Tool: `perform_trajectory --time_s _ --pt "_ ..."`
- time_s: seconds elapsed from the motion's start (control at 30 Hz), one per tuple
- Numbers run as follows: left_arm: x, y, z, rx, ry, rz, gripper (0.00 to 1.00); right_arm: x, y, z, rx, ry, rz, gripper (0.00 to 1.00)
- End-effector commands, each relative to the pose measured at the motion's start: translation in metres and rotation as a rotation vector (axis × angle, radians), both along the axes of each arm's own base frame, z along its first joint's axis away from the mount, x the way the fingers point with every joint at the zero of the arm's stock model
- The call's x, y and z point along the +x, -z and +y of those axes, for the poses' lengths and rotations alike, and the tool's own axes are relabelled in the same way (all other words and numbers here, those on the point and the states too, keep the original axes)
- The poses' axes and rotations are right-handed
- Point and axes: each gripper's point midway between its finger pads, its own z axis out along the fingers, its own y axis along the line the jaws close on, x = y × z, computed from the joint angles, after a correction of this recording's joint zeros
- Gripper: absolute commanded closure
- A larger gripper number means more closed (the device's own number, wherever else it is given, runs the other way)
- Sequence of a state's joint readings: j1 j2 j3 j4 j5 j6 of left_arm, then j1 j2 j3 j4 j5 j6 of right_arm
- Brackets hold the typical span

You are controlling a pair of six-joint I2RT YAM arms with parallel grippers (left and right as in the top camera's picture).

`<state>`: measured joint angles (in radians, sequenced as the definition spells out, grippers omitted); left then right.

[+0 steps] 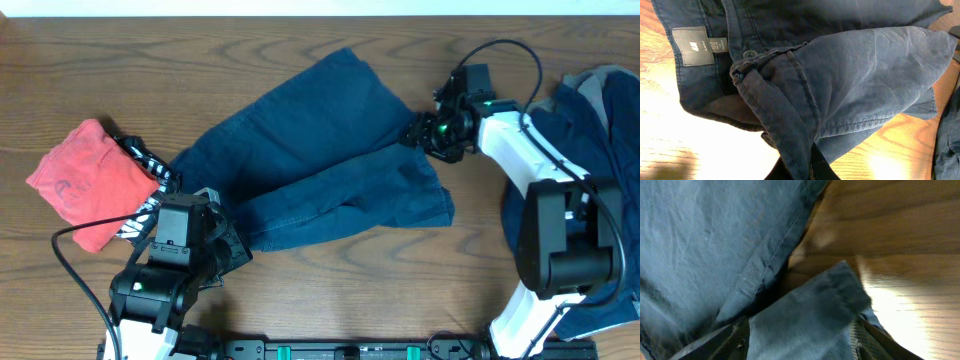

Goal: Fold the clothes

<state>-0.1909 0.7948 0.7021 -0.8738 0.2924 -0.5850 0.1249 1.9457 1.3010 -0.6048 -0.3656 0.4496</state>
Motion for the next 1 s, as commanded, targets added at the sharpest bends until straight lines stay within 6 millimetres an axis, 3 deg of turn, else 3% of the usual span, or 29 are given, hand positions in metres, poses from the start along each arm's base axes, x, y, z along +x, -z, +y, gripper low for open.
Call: perform_trajectory --time_s 0.0,0.07,0.13,0.17,0.27,0.37,0.43,0.6,0.73,0.8,0.97 --pt "0.004 -0.009 0.003 0.021 0.004 -0.033 0.94 0.003 0.009 0.009 0.011 0.019 0.019 0.46" --pt "0.004 -0.008 0.004 0.027 0.001 -0.034 0.94 0.007 0.009 0.01 0.013 0.019 0.004 0.6" --pt "0.005 -0.008 0.005 0.033 -0.003 -0.035 0.94 0.012 0.007 0.01 0.014 0.019 -0.02 0.96" --pt "0.005 -0.008 0.006 0.036 -0.005 -0.035 0.94 0.014 0.005 0.01 0.016 0.019 -0.028 0.99" --pt "0.005 -0.008 0.005 0.035 -0.005 -0.035 0.94 0.015 -0.006 0.007 0.019 0.027 -0.047 0.99" --pt "0.003 -0.008 0.004 0.029 0.0 -0.03 0.94 0.017 -0.038 0.001 0.019 0.021 -0.117 0.99" --pt "0.003 -0.008 0.003 0.02 0.006 -0.029 0.94 0.019 -0.071 -0.004 0.023 0.017 -0.198 0.99" --pt "0.01 -0.011 0.007 0.042 -0.013 -0.059 0.94 0.022 -0.184 -0.017 -0.052 -0.004 -0.525 0.99" --pt "0.027 -0.017 0.022 0.116 -0.08 -0.133 0.94 0.022 -0.242 -0.013 -0.115 -0.054 -0.718 0.99" --pt "0.036 -0.022 0.029 0.139 -0.123 -0.172 0.94 0.026 -0.25 -0.006 -0.112 -0.073 -0.758 0.99" --pt "0.055 -0.035 0.046 0.196 -0.225 -0.261 0.94 0.048 -0.242 0.008 -0.1 -0.092 -0.799 0.99"
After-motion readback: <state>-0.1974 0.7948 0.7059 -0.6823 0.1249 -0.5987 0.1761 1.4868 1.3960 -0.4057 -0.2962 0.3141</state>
